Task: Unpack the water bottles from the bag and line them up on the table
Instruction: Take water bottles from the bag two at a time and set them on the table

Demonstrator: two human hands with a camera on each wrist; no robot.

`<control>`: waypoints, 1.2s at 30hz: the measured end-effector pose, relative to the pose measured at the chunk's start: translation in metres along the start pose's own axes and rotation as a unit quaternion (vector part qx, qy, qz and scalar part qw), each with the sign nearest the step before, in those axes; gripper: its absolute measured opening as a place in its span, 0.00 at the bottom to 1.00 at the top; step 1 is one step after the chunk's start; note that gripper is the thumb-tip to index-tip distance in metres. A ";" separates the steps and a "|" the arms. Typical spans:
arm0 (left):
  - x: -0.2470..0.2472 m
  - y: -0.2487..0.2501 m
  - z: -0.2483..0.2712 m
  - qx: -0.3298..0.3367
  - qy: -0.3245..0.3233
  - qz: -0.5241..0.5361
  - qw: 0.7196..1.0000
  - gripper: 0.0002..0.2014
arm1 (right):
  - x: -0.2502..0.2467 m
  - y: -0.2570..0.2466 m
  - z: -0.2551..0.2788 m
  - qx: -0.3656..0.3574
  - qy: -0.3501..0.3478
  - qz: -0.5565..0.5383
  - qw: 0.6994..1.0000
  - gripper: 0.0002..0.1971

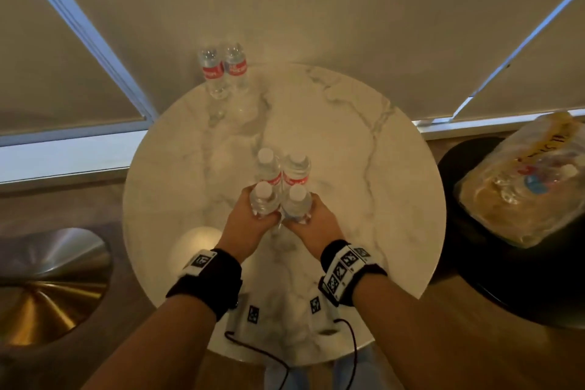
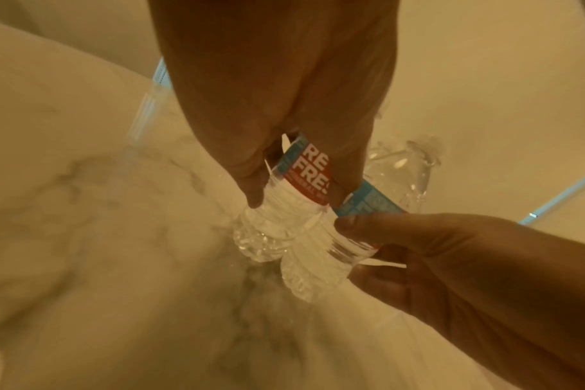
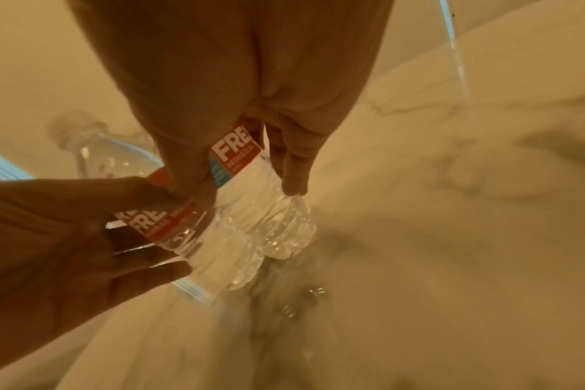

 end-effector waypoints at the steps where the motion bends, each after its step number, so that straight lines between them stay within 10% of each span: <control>1: 0.000 -0.002 -0.001 0.004 -0.003 -0.001 1.000 0.32 | -0.001 0.000 -0.002 -0.001 -0.006 0.012 1.000 0.30; 6: 0.007 -0.021 0.013 -0.021 0.007 -0.023 1.000 0.25 | -0.019 0.015 0.006 0.021 -0.064 0.112 0.991 0.37; 10: 0.019 -0.058 0.036 -0.130 0.020 -0.141 0.981 0.35 | -0.090 0.043 0.027 0.052 -0.020 0.078 0.995 0.20; 15: 0.081 -0.021 0.069 -0.128 -0.052 -0.149 0.979 0.05 | -0.233 0.088 0.047 0.082 0.123 0.037 0.988 0.09; 24: 0.347 0.157 0.007 0.076 -0.207 -0.160 0.962 0.07 | -0.481 0.178 0.014 0.192 0.357 -0.113 0.907 0.20; 30: 0.542 0.247 -0.056 0.163 -0.306 -0.241 0.906 0.16 | -0.562 0.207 -0.044 0.217 0.379 -0.161 0.885 0.38; 36: 0.622 0.291 -0.118 0.205 -0.240 -0.355 0.880 0.19 | -0.594 0.230 -0.071 0.201 0.355 -0.115 0.906 0.32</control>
Point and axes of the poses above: each hand's wrist, its own z-axis away from the middle knuckle, its own x-axis out of the palm, y = z × x, the point moved 10 cm from there along -z, towards the middle knuckle, and after that the axes turned 9 degrees about -z, right-handed, at the moved point
